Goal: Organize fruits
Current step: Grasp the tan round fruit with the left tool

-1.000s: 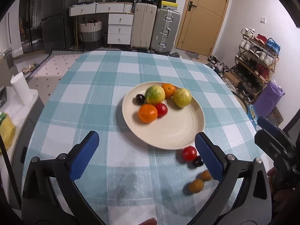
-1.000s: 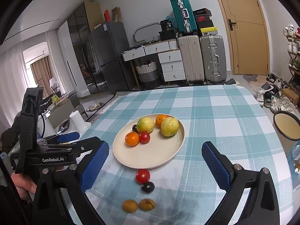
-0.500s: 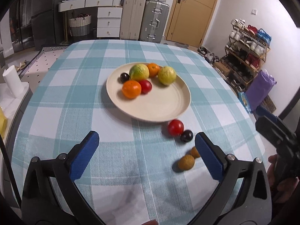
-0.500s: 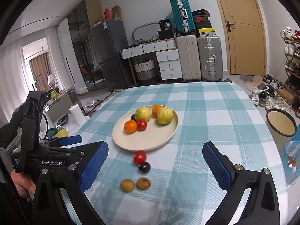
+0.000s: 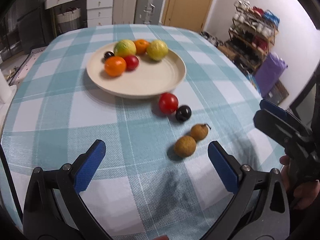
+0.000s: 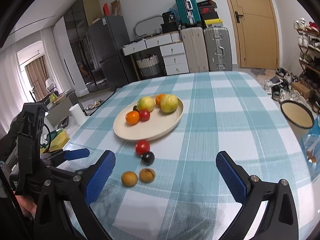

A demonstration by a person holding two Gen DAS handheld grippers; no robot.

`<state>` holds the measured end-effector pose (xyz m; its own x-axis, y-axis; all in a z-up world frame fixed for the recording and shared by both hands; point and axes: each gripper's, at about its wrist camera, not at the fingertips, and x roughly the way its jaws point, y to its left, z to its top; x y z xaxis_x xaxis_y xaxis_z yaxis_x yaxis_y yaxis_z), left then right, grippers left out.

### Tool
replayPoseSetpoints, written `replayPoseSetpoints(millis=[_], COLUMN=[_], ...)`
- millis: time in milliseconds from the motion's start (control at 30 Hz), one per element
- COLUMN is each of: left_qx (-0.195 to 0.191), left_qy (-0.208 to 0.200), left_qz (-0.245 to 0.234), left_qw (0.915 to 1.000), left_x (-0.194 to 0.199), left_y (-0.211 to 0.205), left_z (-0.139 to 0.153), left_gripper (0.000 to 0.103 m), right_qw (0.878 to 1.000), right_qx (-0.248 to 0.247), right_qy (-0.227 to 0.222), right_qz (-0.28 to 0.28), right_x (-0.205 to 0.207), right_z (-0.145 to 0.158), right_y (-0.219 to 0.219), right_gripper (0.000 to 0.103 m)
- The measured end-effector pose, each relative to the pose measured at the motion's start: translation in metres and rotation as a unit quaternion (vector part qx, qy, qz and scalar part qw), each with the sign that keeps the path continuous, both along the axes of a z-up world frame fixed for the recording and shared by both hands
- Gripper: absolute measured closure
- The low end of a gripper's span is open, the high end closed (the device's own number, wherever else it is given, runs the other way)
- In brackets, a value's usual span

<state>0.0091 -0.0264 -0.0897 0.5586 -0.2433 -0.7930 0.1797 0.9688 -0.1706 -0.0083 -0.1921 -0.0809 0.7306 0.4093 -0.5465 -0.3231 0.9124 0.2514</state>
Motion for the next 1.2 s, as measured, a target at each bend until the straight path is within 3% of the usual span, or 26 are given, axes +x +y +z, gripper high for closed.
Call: replayPoseSetpoints(millis=[267, 333, 433, 500, 633, 700, 767, 1200], left_qx=[0.014, 0.015, 0.024, 0.020, -0.003, -0.016, -0.038, -0.082], left_qy=[0.005, 0.002, -0.003, 0.000, 0.013, 0.019, 0.028, 0.005], left_qz=[-0.040, -0.058, -0.074, -0.083, -0.096, -0.100, -0.108, -0.070], left_qw=[0.9991, 0.9982, 0.9969, 0.9964, 0.9953, 0.9947, 0.9930, 0.9941], left_x=[0.006, 0.007, 0.008, 0.009, 0.012, 0.013, 0.014, 0.007], left_y=[-0.016, -0.021, -0.026, -0.028, -0.027, -0.024, -0.021, 0.014], left_z=[-0.013, -0.015, -0.016, -0.017, -0.020, -0.022, -0.024, -0.007], left_gripper=[0.002, 0.008, 0.022, 0.036, 0.057, 0.072, 0.079, 0.079], right_qw=[0.999, 0.999, 0.999, 0.998, 0.998, 0.998, 0.998, 0.998], right_qx=[0.010, 0.014, 0.015, 0.016, 0.017, 0.018, 0.018, 0.017], right_qy=[0.041, 0.047, 0.050, 0.052, 0.058, 0.061, 0.061, 0.066], right_qz=[-0.005, -0.006, -0.009, -0.011, -0.014, -0.015, -0.015, 0.002], right_x=[0.001, 0.001, 0.002, 0.003, 0.005, 0.007, 0.007, 0.011], right_z=[-0.027, -0.030, -0.033, -0.034, -0.036, -0.037, -0.037, -0.037], right_y=[0.000, -0.001, -0.004, -0.006, -0.008, -0.009, -0.009, -0.001], right_gripper=[0.000, 0.000, 0.000, 0.000, 0.000, 0.000, 0.000, 0.000])
